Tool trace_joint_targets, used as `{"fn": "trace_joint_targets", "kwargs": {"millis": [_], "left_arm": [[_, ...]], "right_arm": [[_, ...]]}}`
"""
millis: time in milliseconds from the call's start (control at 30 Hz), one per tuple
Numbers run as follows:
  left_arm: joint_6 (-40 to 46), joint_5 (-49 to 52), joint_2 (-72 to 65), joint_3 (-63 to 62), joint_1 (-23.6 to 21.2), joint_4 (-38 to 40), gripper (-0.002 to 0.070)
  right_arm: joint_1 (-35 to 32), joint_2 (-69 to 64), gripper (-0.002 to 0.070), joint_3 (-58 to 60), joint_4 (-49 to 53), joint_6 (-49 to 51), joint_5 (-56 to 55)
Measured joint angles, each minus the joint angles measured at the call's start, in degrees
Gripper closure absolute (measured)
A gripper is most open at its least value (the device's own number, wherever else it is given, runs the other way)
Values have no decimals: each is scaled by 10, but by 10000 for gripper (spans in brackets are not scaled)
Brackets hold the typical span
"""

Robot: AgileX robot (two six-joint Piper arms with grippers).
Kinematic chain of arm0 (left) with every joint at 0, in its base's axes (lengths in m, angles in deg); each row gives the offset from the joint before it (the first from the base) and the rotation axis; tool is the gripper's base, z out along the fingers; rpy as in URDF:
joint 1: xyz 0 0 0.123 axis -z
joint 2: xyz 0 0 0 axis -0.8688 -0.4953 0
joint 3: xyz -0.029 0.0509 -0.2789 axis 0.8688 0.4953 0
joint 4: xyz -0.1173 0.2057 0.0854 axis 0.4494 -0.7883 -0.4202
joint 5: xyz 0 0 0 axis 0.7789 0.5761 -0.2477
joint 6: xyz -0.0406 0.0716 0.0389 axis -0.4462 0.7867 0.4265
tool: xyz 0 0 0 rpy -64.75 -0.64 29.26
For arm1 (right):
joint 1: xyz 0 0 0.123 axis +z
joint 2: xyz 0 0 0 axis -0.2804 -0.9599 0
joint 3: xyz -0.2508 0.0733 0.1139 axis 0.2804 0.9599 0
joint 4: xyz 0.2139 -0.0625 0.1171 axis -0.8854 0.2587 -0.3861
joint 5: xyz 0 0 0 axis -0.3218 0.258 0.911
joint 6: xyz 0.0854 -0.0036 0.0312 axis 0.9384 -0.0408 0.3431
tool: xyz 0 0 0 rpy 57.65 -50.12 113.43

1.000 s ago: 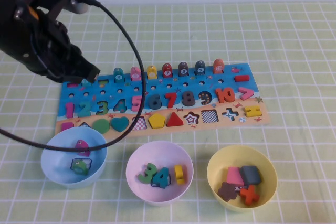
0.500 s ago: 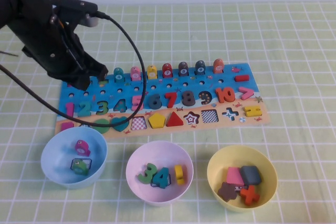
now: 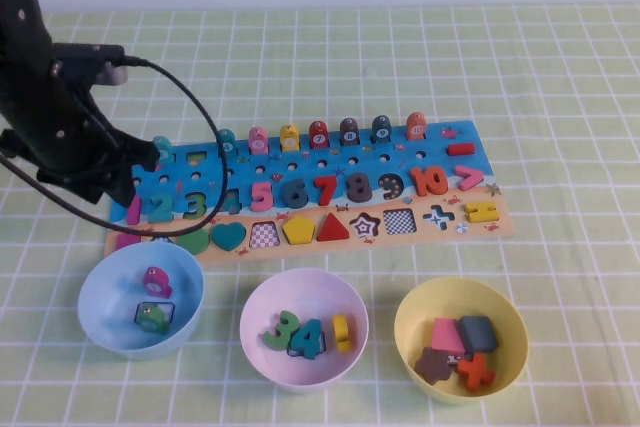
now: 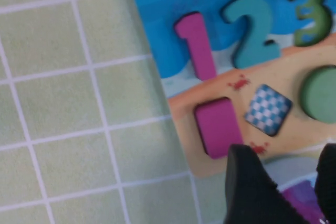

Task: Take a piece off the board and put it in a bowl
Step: Pick up the "number 1"

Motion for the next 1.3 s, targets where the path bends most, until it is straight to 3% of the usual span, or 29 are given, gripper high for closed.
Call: {"fn": "trace_joint_targets", "kwargs": {"millis": [267, 767, 1300], "left_arm": [[-6, -77, -11, 39, -28, 24, 426], [-5, -153, -62, 39, -28, 55, 424], [-5, -149, -101, 25, -28, 44, 424]], "right_arm": [[0, 0, 694, 0, 0, 0, 0], [0, 0, 694, 0, 0, 0, 0], [0, 0, 694, 0, 0, 0, 0]]}}
